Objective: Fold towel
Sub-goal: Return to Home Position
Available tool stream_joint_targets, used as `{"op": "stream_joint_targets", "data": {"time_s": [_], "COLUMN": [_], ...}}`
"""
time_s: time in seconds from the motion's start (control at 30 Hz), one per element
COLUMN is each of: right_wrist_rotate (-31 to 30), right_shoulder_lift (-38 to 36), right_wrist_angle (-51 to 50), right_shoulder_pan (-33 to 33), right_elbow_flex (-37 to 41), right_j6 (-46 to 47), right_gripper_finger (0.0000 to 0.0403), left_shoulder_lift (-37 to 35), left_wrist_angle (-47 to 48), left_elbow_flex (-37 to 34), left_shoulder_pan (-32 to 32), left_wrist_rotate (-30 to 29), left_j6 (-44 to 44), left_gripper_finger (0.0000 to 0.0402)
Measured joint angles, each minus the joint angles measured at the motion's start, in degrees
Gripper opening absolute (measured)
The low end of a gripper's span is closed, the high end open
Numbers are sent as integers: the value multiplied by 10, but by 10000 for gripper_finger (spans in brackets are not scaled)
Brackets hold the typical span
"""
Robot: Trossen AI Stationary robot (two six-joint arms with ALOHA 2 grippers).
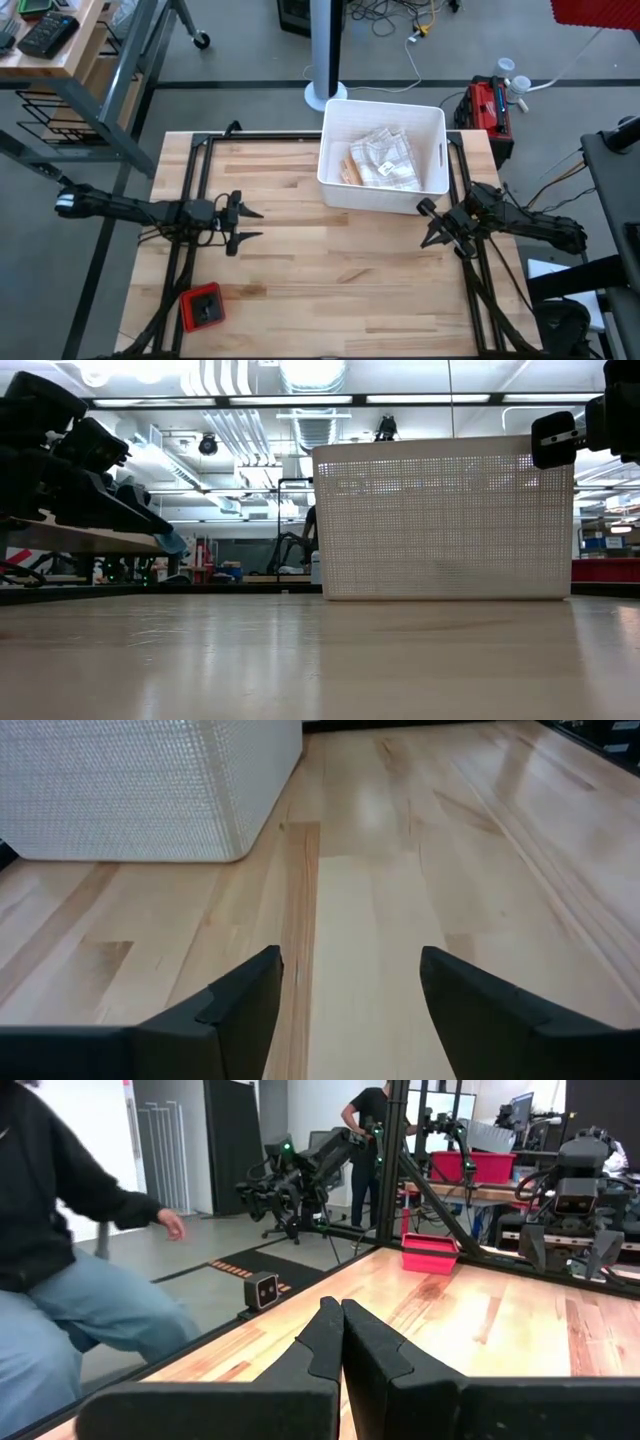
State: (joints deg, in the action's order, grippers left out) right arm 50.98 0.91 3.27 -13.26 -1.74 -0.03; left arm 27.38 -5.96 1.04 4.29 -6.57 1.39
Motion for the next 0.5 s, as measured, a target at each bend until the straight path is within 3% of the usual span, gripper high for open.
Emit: {"op": "stream_joint_targets", "data": {"time_s": [0.5], "right_wrist_rotate": [0], "right_shoulder_lift": [0], "right_wrist_angle": [0], "right_shoulder_pan": [0], "right_elbow_flex": [0], "right_j6": [0], "right_gripper_finger": [0], "left_shoulder_lift": [11], "left_wrist_angle": [0], "left_elbow_flex": [0], "left_shoulder_pan": [0], "left_wrist_rotate": [0], "left_j6": [0], "left_gripper_finger": [208]}}
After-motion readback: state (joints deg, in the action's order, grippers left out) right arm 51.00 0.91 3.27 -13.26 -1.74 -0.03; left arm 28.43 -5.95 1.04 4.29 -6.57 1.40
